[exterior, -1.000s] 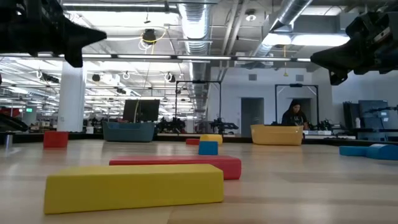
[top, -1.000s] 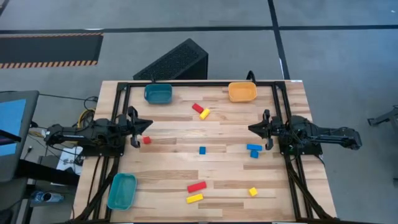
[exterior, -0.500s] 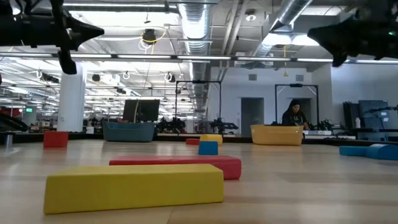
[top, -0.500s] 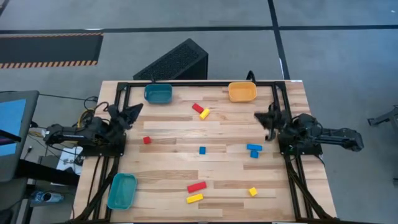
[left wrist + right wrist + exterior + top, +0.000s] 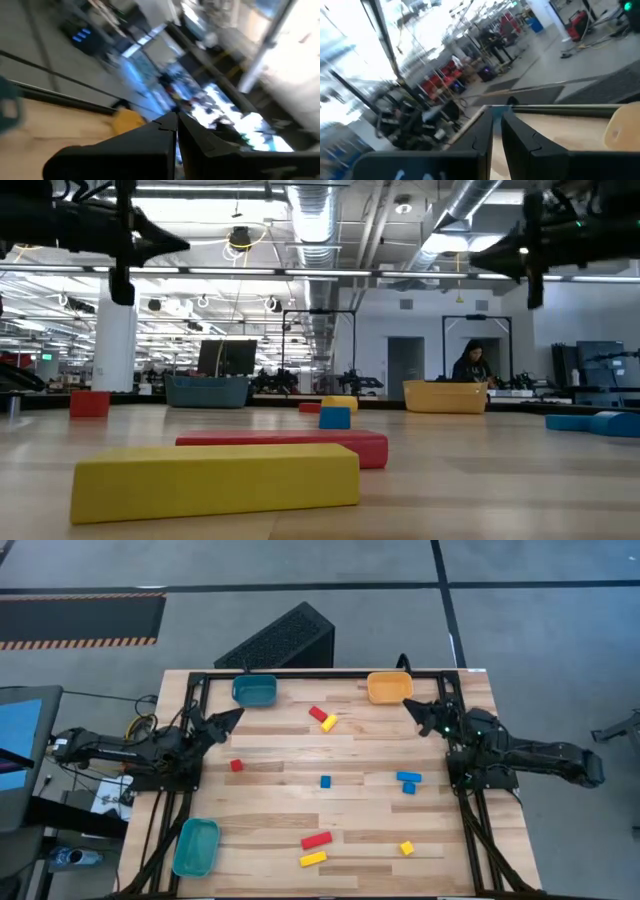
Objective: Sort & place blocks by color
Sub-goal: Put the middle right blue block into the yellow bin
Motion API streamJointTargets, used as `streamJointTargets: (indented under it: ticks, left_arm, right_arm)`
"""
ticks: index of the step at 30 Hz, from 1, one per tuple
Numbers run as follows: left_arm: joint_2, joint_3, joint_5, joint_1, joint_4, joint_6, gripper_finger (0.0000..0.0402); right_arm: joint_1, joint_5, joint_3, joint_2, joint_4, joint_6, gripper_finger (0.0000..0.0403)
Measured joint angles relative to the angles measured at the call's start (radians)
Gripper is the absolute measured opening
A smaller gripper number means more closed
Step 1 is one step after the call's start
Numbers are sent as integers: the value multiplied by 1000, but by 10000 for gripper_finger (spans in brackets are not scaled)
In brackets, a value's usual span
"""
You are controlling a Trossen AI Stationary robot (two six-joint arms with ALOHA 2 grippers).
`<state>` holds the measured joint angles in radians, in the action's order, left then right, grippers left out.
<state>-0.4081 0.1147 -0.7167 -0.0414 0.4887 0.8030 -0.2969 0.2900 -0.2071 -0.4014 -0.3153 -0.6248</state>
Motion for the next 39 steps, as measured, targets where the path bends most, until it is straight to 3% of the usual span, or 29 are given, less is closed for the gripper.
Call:
streamJointTargets:
  ticks: [5, 8, 15, 18, 23, 26, 33, 39]
  left_arm:
    - [-35, 11, -158, 0, 1, 91, 0]
    - [-34, 11, -198, 0, 1, 139, 0]
    - [6, 13, -214, 7, -5, -6, 0]
    - [17, 14, -147, 23, -3, -74, 0]
    - [10, 14, 74, 62, -3, -160, 0]
    - [-7, 14, 155, 82, -4, -164, 0]
    - [-71, 74, 206, 113, -5, -237, 0]
    - [-173, 158, 209, 119, -11, -396, 0]
  right_arm:
    - [-16, 0, -172, -146, -12, 171, 66]
    - [-20, -2, -253, -213, 9, 310, 66]
    - [-53, 0, -386, -317, 25, 367, 66]
    - [-66, 5, -431, -350, 103, 338, 66]
    - [-66, 15, -530, -432, 442, 277, 66]
    - [-47, 8, -573, -480, 591, 222, 66]
    - [34, -72, -588, -571, 807, 187, 66]
    - [127, -92, -589, -654, 1054, 97, 76]
